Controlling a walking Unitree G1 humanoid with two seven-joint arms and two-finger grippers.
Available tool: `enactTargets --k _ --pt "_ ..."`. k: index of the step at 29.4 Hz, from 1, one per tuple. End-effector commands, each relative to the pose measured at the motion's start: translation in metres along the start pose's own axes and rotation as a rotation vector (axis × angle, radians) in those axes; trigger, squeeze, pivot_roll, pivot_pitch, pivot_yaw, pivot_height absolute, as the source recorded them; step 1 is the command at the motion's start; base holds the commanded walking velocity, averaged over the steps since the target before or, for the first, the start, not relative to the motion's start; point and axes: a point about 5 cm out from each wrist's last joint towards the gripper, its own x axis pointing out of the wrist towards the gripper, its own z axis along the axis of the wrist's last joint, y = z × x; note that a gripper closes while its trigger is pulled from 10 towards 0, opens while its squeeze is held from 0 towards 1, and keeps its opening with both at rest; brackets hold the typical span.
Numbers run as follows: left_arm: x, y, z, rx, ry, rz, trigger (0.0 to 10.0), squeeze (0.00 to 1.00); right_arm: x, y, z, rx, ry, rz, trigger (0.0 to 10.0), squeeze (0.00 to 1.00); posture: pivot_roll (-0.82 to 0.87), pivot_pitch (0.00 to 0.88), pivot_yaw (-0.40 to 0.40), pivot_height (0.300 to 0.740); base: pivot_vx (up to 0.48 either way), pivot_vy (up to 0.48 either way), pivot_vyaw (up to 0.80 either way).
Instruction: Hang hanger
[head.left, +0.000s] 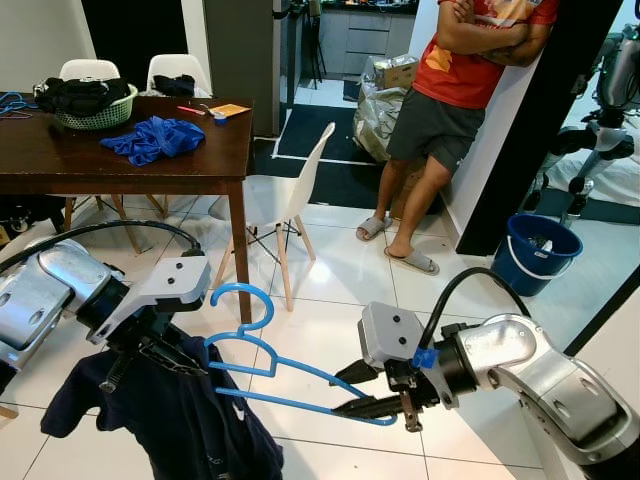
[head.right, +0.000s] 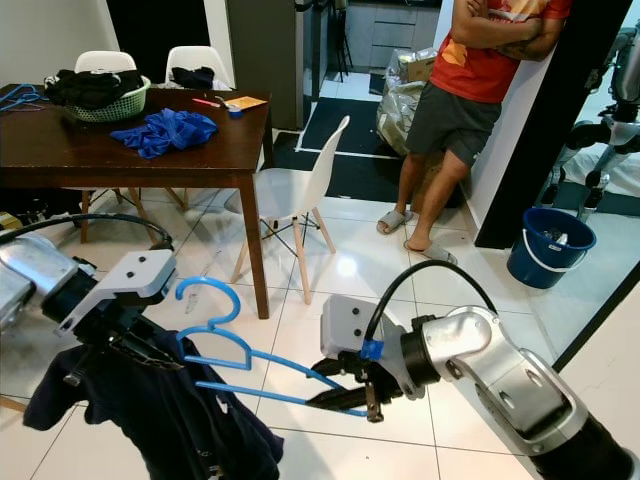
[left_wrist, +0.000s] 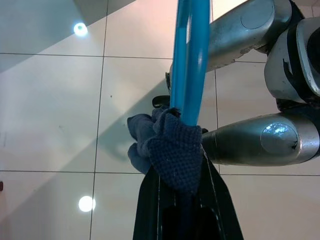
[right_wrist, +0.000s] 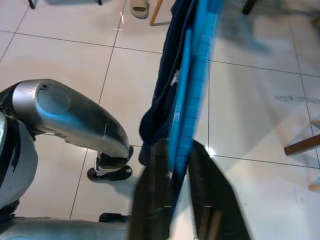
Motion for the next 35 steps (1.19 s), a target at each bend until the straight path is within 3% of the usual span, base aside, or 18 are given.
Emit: enactTargets --k 1,11,31,32,35 --pt "-0.002 0.004 0.006 0.026 -0.008 0.013 10.0 0.0 0.001 0.001 0.005 -0.016 -0.014 0.011 0.0 0.0 0.02 0.0 -0.053 0.74 0.0 0.0 0.0" --pt "-0.001 0.005 0.009 0.032 -0.035 0.024 10.0 0.0 0.001 -0.002 0.012 -0.025 -0.104 -0.032 0.0 0.0 0.03 0.0 -0.06 0.74 0.0 0.0 0.0" --pt "0.004 0.008 0.015 0.052 -0.062 0.043 10.0 0.0 0.003 -0.006 0.013 -0.012 -0.126 -0.066 0.0 0.0 0.02 0.0 -0.054 0.74 0.0 0.0 0.0" --pt "0.004 0.01 0.016 0.046 -0.075 0.047 10.0 1.0 0.003 -0.007 0.013 -0.012 -0.126 -0.067 0.0 0.0 0.01 0.0 -0.053 0.74 0.0 0.0 0.0" --pt "0.003 0.01 0.019 0.042 -0.087 0.045 10.0 1.0 0.002 -0.007 0.013 -0.011 -0.127 -0.07 0.0 0.0 0.01 0.0 -0.051 0.74 0.0 0.0 0.0"
